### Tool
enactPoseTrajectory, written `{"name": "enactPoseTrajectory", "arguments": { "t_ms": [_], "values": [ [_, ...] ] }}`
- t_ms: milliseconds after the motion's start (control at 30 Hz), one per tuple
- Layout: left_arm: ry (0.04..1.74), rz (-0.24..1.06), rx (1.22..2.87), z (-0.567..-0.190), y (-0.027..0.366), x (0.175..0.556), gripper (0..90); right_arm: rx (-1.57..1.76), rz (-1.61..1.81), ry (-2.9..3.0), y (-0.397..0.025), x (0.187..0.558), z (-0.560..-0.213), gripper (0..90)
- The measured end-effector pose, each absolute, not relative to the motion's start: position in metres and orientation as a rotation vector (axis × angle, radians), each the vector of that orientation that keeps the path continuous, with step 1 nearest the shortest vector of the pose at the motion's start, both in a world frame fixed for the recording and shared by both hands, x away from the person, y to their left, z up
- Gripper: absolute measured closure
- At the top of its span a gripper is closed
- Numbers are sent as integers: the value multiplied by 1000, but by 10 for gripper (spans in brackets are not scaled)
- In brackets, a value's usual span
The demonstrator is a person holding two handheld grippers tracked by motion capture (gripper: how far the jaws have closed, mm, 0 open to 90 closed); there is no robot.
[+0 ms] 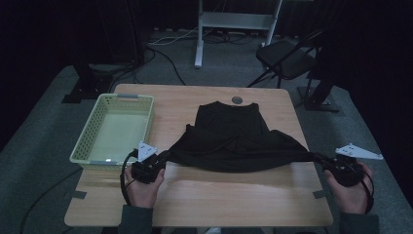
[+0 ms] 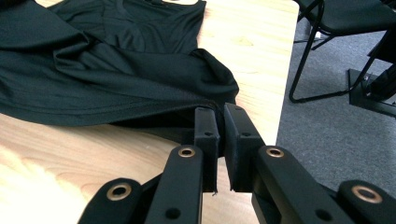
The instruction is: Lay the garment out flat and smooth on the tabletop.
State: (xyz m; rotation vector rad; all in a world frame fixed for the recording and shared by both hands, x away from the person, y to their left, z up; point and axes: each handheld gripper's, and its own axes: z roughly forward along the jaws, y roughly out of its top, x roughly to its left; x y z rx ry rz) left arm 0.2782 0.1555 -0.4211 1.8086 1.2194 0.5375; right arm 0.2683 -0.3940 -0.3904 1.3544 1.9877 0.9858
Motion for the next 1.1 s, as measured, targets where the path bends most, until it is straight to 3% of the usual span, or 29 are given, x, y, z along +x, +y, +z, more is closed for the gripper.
{"name": "enactPoseTrajectory", "arguments": {
  "t_ms": [633, 1100],
  "values": [
    [1193, 562, 1773, -403, 167, 241, 841, 1357, 1045, 1982, -401, 219, -380, 839],
    [1197, 504, 1783, -410, 168, 219, 838, 1355, 1028, 2058, -393, 196, -385, 844]
  ]
}}
